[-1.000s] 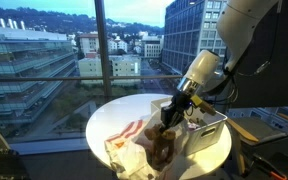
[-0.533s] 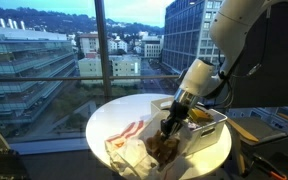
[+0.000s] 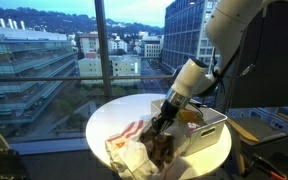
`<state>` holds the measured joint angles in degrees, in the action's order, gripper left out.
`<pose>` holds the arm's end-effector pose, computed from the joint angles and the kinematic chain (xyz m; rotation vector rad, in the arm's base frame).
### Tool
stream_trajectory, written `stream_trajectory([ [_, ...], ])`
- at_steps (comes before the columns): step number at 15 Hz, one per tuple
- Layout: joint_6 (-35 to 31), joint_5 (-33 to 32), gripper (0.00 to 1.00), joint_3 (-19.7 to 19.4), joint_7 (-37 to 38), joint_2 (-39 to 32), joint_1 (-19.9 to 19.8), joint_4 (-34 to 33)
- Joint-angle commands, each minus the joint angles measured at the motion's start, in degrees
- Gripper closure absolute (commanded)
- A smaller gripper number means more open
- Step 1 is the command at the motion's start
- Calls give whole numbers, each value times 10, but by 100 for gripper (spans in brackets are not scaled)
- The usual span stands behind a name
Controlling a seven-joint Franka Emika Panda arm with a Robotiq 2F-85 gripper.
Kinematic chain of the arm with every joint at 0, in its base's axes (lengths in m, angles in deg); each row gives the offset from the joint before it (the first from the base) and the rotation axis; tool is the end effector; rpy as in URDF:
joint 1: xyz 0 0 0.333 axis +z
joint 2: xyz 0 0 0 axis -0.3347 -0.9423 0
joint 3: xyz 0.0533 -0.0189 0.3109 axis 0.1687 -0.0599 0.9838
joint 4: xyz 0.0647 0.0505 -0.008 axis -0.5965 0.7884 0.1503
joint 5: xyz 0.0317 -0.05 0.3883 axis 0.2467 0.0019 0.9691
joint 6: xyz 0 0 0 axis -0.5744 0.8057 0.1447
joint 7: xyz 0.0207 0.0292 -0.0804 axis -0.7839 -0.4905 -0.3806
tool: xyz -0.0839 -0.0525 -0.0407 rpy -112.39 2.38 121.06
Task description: Remove the black bowl from the plastic bag, put it in the white basket, remove the duster and toy moose from the white basket and put them in the plastic bag
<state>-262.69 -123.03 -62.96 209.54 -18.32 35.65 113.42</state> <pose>0.4397 0.1850 0.2004 -2.7472 -0.2687 -0.3276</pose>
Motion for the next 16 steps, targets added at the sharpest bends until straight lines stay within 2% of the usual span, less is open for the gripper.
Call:
stream_trajectory([
  [1,-5,-2,60,-4,12,0,9,-7],
  [6,-36,-31,22,-43,71,31,42,10],
  [9,-76,-63,1,-68,109,50,67,10],
  [13,-130,-123,0,-102,171,86,104,-1],
  [14,-129,-151,0,-89,198,97,99,-4],
  [16,-134,-217,0,-92,259,117,118,-12],
])
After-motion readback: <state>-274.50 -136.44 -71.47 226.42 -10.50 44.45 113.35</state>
